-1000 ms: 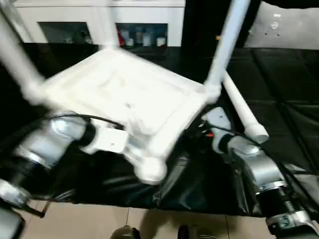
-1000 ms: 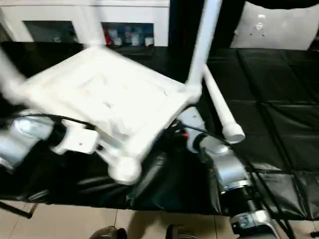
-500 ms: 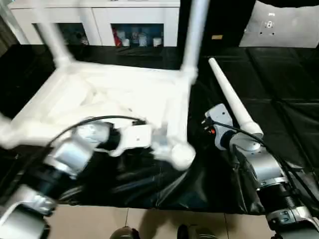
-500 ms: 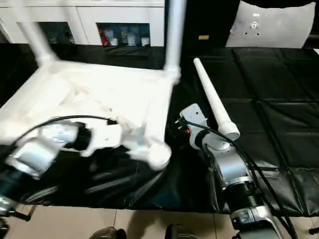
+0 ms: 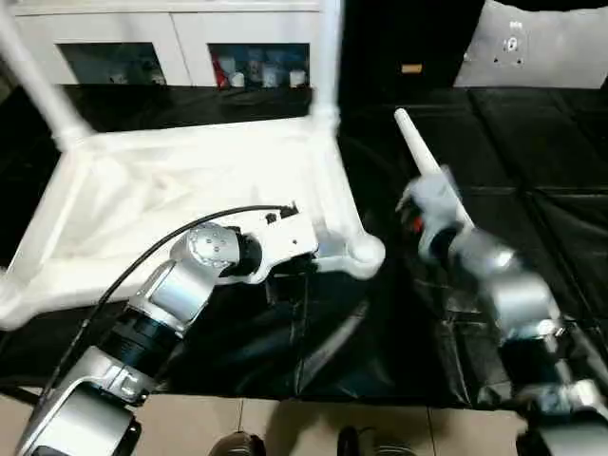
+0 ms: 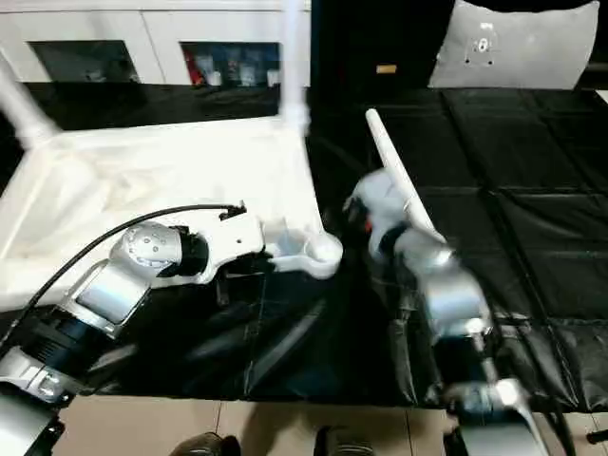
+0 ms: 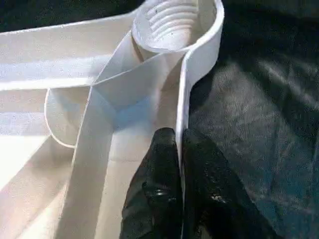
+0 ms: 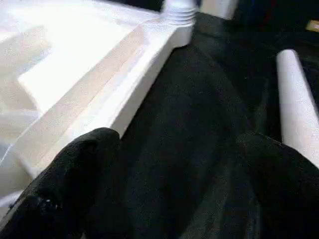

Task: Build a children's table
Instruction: Rotate table base

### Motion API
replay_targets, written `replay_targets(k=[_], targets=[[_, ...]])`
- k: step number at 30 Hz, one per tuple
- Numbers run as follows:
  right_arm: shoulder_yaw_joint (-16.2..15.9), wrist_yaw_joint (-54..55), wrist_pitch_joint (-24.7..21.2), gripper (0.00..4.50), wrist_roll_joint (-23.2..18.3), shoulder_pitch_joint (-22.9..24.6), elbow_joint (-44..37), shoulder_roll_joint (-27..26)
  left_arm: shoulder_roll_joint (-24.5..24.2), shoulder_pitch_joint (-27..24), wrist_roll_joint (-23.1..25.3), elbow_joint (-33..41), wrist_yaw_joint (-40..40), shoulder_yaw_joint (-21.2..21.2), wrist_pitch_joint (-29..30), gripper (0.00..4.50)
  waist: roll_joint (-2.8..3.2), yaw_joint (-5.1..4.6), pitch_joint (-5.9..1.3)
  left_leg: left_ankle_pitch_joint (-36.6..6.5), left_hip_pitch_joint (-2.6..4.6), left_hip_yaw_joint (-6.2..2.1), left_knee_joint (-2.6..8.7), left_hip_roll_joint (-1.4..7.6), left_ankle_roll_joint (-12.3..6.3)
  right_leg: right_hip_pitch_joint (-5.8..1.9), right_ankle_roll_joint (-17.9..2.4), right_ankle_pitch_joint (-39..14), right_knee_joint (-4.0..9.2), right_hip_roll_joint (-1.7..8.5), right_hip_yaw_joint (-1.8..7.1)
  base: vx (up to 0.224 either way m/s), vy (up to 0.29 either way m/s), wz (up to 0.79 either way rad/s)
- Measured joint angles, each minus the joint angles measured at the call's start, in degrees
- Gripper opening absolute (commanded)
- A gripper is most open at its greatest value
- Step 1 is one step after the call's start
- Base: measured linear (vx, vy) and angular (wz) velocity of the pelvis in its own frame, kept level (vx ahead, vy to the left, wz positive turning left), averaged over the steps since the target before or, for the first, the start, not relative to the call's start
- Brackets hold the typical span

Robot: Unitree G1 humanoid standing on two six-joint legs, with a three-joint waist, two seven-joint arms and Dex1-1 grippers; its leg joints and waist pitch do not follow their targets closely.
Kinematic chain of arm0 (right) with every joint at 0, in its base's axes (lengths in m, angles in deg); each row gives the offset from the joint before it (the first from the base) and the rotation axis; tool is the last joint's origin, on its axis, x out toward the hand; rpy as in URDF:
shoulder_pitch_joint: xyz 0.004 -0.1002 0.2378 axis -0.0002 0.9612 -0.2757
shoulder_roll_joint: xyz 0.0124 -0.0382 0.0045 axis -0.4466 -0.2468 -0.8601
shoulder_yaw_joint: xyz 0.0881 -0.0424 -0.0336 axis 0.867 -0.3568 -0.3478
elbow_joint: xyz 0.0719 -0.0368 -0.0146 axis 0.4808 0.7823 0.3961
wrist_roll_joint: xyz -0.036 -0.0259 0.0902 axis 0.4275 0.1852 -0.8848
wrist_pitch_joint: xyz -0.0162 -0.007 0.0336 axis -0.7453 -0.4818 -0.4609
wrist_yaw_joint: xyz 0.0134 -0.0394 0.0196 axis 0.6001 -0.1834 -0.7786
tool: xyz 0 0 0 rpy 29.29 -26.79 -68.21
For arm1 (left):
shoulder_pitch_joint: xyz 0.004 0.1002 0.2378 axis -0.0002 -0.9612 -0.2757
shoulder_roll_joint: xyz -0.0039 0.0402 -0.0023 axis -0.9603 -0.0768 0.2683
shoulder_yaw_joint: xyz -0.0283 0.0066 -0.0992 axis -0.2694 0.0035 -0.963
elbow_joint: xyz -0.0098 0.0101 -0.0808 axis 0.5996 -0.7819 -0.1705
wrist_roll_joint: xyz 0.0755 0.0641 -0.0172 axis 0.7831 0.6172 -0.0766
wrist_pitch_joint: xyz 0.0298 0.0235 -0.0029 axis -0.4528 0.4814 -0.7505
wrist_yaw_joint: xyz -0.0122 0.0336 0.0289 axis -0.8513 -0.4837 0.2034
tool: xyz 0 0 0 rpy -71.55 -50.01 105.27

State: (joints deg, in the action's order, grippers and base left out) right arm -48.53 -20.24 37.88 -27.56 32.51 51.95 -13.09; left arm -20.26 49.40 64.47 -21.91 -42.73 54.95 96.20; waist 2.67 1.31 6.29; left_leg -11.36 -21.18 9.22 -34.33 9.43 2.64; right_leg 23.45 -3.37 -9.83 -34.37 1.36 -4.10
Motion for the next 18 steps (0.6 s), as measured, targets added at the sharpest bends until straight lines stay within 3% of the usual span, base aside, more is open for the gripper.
replay_targets(k=[3,9,18], targets=[[1.4,3.6,-5.4,4.5,0.7,-5.7,3.6,0.8,-0.1,-1.5,-4.1,5.9,-0.5,-3.5,0.8,0.97,0.08,0.39,0.02,0.0,-0.21,0.0,-0.13,0.0,-0.01,0.4,-0.1,0.0,-0.09,0.02,0.0,0.0,0.0,0.0],[1.8,6.3,-9.6,4.5,2.7,-14.6,15.5,3.2,-1.3,-3.8,-7.1,11.7,-0.4,-6.7,4.3,1.43,0.11,0.72,0.0,0.0,-0.08,0.0,-0.15,-0.01,0.0,0.24,-0.1,0.1,-0.08,0.02,0.0,0.0,0.0,0.0],[2.0,9.9,-9.0,4.5,4.7,-23.1,36.4,6.2,-3.6,-10.6,-10.1,24.0,0.3,-8.5,11.6,2.27,0.11,0.61,0.03,0.0,-0.19,0.02,-0.14,0.0,0.0,0.38,-0.1,0.1,-0.1,0.02,-0.01,0.0,0.0,0.0]])
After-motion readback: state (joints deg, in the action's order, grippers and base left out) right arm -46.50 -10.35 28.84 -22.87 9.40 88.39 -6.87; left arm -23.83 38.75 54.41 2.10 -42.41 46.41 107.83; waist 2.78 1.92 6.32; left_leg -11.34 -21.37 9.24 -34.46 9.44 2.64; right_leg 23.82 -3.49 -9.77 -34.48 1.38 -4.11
